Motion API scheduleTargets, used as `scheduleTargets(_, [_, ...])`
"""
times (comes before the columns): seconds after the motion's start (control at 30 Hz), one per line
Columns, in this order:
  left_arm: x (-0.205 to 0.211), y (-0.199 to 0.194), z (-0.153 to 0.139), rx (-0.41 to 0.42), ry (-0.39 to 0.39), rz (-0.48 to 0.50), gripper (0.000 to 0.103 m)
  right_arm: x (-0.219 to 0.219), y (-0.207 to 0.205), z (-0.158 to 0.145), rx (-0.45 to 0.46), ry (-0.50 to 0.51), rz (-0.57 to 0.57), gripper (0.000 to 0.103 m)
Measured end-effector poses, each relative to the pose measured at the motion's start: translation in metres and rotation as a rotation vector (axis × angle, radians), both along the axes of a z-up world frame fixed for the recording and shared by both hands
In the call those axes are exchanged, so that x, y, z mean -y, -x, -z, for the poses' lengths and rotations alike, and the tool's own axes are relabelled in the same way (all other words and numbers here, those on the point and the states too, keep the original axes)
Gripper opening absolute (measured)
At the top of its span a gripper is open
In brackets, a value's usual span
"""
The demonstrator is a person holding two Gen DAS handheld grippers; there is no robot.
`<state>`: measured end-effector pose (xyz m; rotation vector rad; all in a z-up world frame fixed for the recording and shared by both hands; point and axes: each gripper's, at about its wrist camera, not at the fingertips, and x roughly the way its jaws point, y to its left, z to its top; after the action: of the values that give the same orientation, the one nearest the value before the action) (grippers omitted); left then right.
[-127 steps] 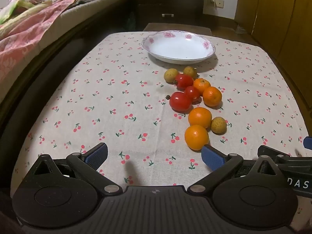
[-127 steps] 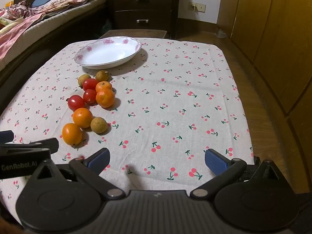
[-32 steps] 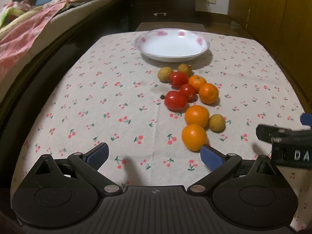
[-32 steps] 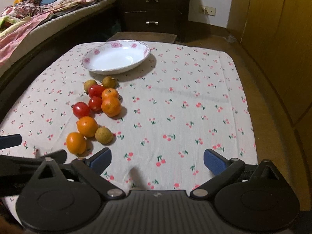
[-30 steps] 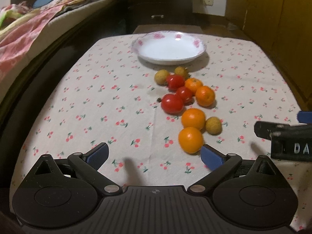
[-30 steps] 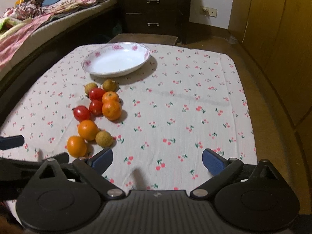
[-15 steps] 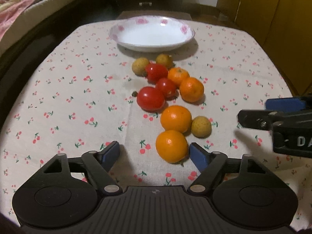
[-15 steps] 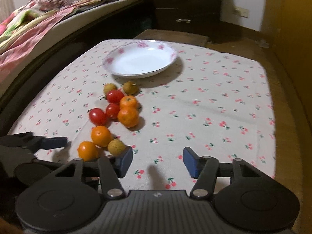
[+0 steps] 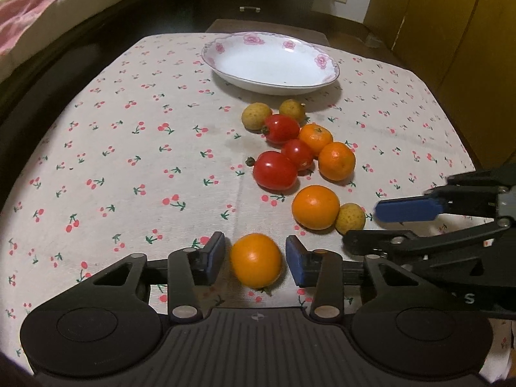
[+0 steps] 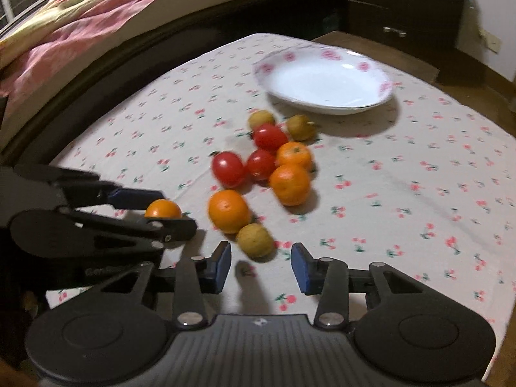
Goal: Organize fruits
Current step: 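Grasp an orange with the left tool while the right tool grasps a brown round fruit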
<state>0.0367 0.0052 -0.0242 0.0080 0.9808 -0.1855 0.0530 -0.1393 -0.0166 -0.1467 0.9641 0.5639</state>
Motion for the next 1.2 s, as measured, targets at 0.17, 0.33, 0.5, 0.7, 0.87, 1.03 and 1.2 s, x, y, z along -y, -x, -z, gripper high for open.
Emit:
scheduleTargets(0.17, [-0.002, 0.002, 0.001, 0.011, -0.011, 0.007, 0.050, -0.007, -0.004, 0.005, 0.027, 0.032, -0.038, 0.035])
scheduleTargets(0.33, [0.001, 0.010, 0.005, 0.060, -0.049, 0.040, 0.054, -0.012, -0.005, 0.009, 0.057, 0.060, -0.073, 0.033])
scheduleTargets(0.5, [0.000, 0.009, 0.006, 0.072, -0.053, 0.038, 0.059, -0.012, -0.010, 0.010, 0.074, 0.057, -0.087, 0.033])
scheduleTargets(0.7, [-0.001, 0.009, 0.007, 0.085, -0.047, 0.053, 0.057, -0.016, -0.010, 0.009, 0.087, 0.072, -0.088, 0.032])
scheduleTargets(0.87, [0.003, 0.009, 0.006, 0.091, -0.062, 0.065, 0.042, -0.014, -0.012, 0.008, 0.071, 0.074, -0.063, 0.032])
scheduleTargets(1.03, [0.006, 0.012, 0.005, 0.081, -0.077, 0.070, 0.041, -0.004, -0.010, 0.003, 0.073, 0.079, -0.024, 0.032])
scheduleTargets(1.2, [0.007, 0.008, 0.004, 0.066, -0.079, 0.050, 0.041, 0.008, -0.009, -0.003, 0.073, 0.048, 0.026, 0.032])
